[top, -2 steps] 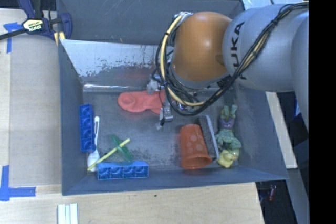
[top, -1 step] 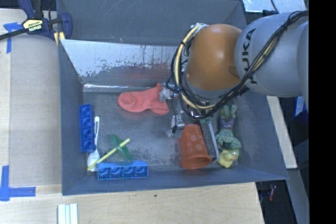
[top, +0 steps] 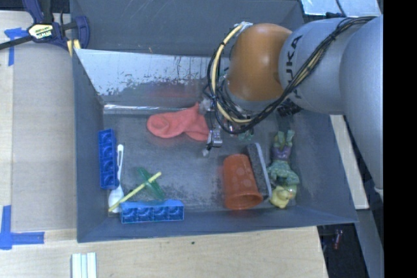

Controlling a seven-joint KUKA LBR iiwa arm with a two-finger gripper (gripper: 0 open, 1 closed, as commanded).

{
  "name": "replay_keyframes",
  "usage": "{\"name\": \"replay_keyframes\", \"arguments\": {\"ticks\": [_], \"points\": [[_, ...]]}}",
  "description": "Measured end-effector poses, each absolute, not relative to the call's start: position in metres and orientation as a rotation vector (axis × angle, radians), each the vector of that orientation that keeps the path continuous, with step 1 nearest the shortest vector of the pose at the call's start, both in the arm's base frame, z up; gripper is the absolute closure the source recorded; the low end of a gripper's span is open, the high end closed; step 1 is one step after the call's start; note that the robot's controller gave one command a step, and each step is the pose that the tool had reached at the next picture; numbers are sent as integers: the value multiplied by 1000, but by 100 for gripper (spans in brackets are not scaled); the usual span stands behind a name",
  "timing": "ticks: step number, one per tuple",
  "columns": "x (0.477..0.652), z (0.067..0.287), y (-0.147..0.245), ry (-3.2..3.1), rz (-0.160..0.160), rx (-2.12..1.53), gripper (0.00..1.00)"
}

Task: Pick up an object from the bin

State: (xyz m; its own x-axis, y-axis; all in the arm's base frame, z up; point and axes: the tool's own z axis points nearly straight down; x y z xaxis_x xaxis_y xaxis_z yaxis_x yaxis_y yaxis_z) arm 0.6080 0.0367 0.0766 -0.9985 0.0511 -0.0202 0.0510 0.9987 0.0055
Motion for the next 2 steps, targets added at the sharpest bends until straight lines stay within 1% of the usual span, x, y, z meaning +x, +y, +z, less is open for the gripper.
{"name": "replay_keyframes", "arguments": {"ticks": [1,2], "points": [[625,74,16,3095,4,-369,100],[625,74,16,3095,5,-368,100]]}}
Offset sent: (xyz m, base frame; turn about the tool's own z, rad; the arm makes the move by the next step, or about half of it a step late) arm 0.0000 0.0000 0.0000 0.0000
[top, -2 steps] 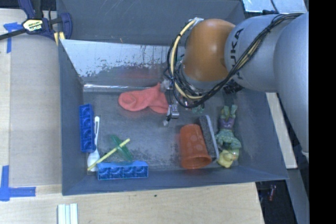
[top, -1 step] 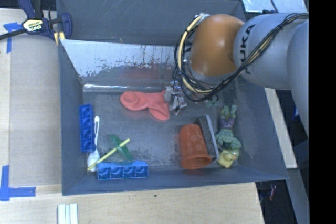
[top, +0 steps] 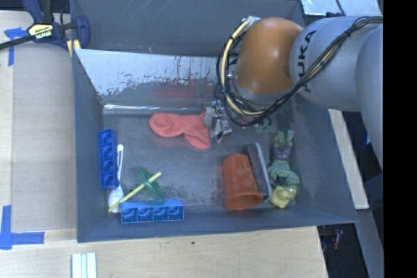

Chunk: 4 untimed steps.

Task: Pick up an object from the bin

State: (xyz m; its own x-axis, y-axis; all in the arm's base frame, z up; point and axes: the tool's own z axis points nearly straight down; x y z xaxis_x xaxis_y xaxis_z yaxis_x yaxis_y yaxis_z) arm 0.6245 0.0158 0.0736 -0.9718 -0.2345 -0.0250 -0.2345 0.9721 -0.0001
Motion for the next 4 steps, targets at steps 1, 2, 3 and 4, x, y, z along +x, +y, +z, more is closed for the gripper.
{"name": "replay_keyframes", "arguments": {"ticks": [1,2,3,4], "points": [[613,88,29,3114,6,-196,100],[613,159,24,3112,7,-199,100],[611,160,40,3109,9,-118,100],[591,118,59,3108,7,-90,100]]}}
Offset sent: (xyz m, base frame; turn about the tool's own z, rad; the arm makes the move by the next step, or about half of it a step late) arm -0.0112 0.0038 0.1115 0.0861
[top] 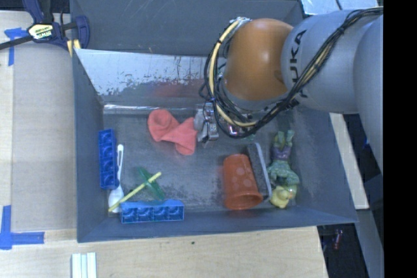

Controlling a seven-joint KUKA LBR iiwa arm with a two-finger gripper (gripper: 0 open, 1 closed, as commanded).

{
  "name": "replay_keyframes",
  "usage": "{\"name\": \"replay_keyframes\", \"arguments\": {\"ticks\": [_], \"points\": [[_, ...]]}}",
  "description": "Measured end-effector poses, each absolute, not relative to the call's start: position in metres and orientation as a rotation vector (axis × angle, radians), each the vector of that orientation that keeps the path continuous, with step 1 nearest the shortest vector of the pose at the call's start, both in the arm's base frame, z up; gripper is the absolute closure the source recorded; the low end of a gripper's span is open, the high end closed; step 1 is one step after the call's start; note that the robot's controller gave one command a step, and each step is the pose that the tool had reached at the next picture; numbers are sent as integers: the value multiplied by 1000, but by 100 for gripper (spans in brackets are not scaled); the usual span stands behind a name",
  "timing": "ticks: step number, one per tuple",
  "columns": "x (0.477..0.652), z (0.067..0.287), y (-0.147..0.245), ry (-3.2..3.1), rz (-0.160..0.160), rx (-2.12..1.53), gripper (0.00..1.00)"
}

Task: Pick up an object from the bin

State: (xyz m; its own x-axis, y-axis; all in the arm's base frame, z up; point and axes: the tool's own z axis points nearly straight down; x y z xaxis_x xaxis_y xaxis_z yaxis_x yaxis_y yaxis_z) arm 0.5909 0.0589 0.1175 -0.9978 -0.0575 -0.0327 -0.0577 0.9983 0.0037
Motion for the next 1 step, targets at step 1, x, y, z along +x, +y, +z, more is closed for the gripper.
{"name": "replay_keyframes", "arguments": {"ticks": [1], "points": [[623,173,46,3092,5,-321,0]]}}
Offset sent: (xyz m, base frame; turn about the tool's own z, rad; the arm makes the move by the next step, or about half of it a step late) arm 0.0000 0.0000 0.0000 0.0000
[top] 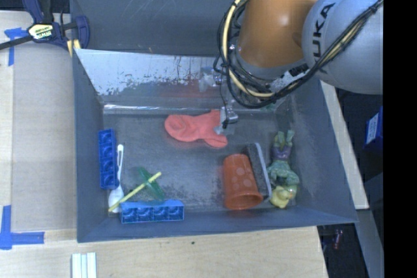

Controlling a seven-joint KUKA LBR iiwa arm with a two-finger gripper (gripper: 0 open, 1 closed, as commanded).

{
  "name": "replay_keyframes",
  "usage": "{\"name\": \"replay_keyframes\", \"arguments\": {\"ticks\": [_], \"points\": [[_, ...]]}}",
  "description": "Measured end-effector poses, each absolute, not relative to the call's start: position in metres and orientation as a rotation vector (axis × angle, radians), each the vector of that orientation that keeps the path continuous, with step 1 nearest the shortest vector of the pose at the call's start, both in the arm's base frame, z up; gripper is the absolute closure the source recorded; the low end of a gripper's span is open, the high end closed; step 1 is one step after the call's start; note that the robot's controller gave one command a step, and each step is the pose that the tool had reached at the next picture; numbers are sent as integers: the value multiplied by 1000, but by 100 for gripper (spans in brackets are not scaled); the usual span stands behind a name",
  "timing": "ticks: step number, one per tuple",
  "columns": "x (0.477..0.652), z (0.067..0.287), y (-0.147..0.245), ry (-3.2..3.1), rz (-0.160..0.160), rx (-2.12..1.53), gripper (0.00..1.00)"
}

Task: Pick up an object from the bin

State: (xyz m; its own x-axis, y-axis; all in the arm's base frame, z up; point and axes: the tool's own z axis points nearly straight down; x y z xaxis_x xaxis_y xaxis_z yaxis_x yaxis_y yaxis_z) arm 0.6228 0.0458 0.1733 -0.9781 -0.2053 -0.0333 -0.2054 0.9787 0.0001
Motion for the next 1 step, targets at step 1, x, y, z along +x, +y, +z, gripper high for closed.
{"name": "replay_keyframes", "arguments": {"ticks": [1], "points": [[623,173,46,3092,5,-320,0]]}}
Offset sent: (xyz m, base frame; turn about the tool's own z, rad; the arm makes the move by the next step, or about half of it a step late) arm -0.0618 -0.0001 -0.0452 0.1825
